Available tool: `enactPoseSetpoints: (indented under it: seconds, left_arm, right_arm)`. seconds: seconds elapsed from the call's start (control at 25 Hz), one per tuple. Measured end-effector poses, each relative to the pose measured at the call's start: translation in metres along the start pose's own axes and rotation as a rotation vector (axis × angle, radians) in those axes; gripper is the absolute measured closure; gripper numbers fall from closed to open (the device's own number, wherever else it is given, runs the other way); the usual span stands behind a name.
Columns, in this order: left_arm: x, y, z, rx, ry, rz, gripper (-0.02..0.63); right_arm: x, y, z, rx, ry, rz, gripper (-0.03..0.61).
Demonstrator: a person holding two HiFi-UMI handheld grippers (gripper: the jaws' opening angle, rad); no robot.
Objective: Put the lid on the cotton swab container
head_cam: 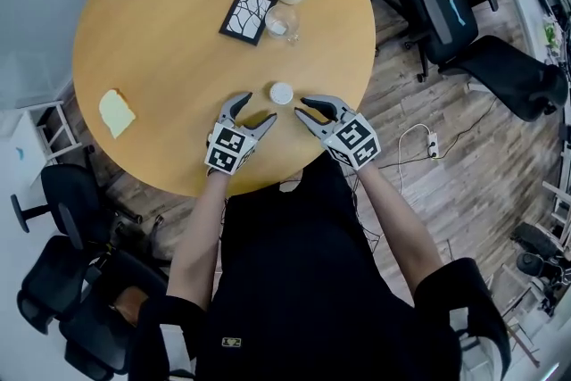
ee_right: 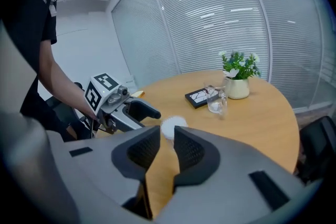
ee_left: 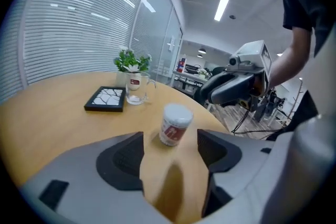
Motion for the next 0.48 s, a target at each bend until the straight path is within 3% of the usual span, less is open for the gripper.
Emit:
enactPoseSetpoints:
  seconds: [0.12,0.28,0.4,0.48]
  left_arm:
    - [0.009,0.021,-0.004,0.066,0.027,-0.046,0.337]
    - [0.024,0.039,-0.015,0.15,0.056,-0.034,0.498]
    - [0.033,0.047,-0.019,0.16,0.046,-0.014,0.593]
    - [0.038,0.049,-0.021,0.146,0.028,0.004,0.607]
  right_arm:
    - [-0.006,0.007,0.002,-0.007,0.003,0.016,0.55]
    - [-0.014,0.015,0.002,-0.018,-0.015,0.039,0.569]
    - [-0.026,0.015,0.003,-0.022,0.022,0.051,0.574]
    - [-0.034,0.015,0.003,-0.027,0.061,0.057,0.574]
Point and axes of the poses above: the fingertips, and each gripper's own axes: y backward along the fingers, x to its right, z out of its underside, the point moved 9 cm from there along y, backward along the fingers, and after that the axes turned 8 degrees about z, right-handed, at the moved point
